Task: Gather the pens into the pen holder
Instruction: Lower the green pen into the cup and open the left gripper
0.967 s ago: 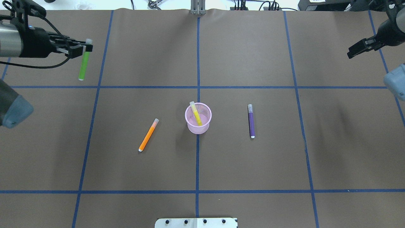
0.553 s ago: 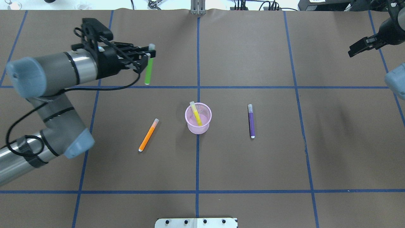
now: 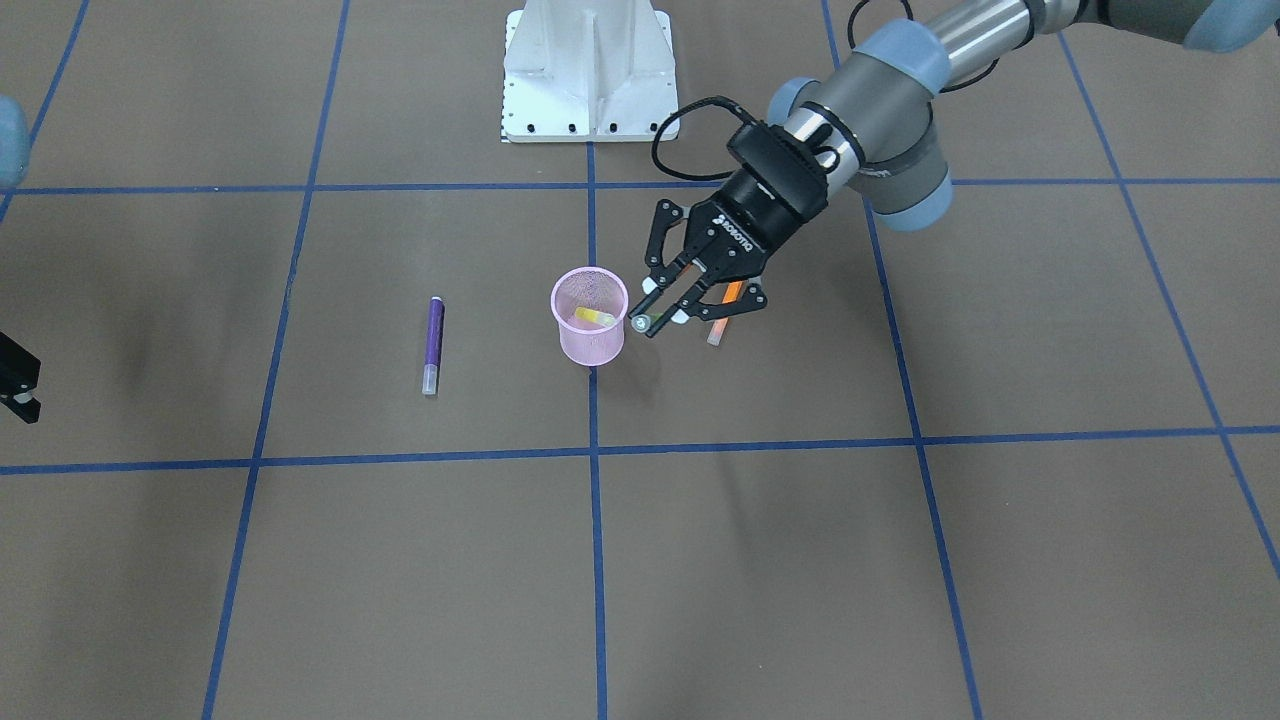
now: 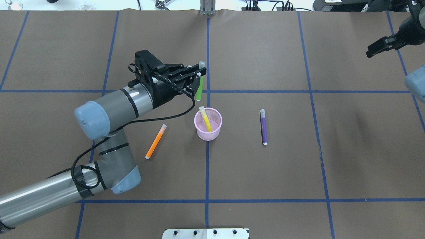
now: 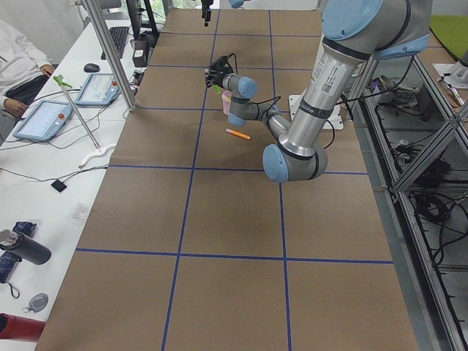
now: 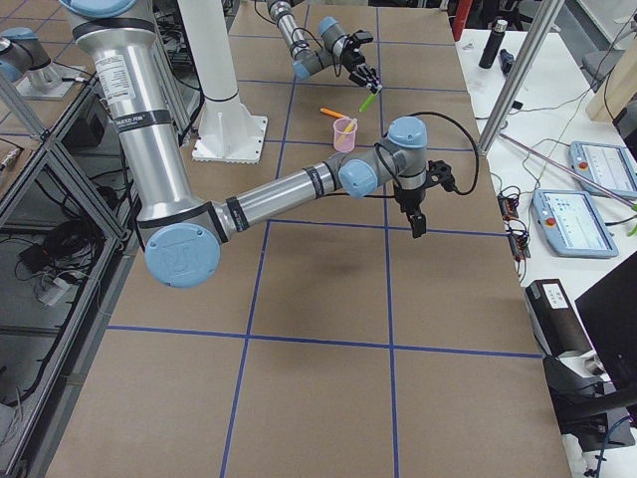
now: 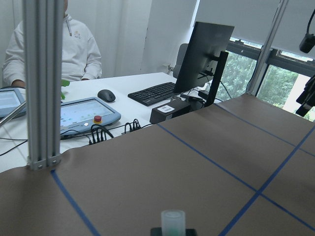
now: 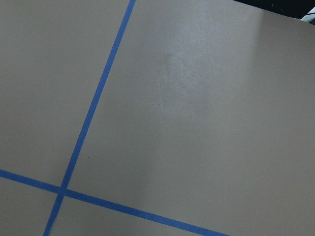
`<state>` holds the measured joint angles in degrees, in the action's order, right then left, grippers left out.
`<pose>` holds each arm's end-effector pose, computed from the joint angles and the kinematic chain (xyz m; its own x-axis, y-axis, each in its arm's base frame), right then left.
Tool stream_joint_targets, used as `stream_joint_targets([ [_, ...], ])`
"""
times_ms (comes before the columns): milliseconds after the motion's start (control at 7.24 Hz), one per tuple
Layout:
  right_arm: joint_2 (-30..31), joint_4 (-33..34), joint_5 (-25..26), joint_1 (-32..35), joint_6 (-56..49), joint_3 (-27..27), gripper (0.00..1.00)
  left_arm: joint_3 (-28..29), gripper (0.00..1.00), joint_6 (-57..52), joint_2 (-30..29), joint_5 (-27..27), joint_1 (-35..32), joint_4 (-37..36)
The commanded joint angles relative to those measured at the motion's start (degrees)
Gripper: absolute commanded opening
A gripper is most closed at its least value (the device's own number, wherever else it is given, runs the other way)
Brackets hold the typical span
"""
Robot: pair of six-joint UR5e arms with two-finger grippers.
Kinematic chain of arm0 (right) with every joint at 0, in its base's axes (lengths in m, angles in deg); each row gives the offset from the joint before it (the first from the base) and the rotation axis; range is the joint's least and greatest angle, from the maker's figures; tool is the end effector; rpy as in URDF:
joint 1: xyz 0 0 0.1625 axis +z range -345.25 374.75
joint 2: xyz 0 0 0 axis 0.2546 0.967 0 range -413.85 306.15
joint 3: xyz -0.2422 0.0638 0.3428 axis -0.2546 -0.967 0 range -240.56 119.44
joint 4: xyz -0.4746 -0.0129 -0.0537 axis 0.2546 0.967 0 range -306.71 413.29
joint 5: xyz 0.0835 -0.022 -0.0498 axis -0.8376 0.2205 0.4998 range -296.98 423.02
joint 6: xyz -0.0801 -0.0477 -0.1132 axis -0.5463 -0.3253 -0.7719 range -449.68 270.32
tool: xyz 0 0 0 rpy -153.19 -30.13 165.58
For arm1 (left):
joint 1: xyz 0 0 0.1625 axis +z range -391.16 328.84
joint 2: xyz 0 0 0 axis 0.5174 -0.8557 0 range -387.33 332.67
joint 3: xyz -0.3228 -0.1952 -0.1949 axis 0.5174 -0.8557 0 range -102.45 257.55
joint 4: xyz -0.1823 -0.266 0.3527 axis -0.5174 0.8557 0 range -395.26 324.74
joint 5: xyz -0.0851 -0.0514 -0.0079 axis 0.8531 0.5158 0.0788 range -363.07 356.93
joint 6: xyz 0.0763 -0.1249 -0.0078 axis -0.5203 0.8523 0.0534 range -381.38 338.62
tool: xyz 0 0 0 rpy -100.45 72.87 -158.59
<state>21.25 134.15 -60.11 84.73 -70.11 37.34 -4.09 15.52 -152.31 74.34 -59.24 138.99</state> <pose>-0.1835 -0.6587 0.4463 0.7453 -0.2592 0.6143 0.0434 0.9382 0.3432 0.5856 -0.4997 0.1606 0.3223 0.7126 -0.6232 0.6351 0.3255 0.7005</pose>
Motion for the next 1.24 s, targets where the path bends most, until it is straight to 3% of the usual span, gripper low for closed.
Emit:
stream_joint_targets([
  [0,0.0,0.0,0.0,0.1,0.0,-0.1,1.0,2.6,0.0,-0.2,-2.9,-3.0,4.2,2.8],
  [691,-0.1,0.0,0.0,0.1,0.0,0.0,1.0,2.8,0.03,-0.3,-1.3,-2.8,5.1,2.9],
  [967,-0.1,0.0,0.0,0.1,0.0,-0.1,1.0,2.8,0.9,-0.3,-1.2,-2.7,5.2,2.9],
  [1105,-0.1,0.0,0.0,0.1,0.0,-0.1,1.0,2.6,1.0,0.7,-1.3,-2.7,5.3,2.8],
])
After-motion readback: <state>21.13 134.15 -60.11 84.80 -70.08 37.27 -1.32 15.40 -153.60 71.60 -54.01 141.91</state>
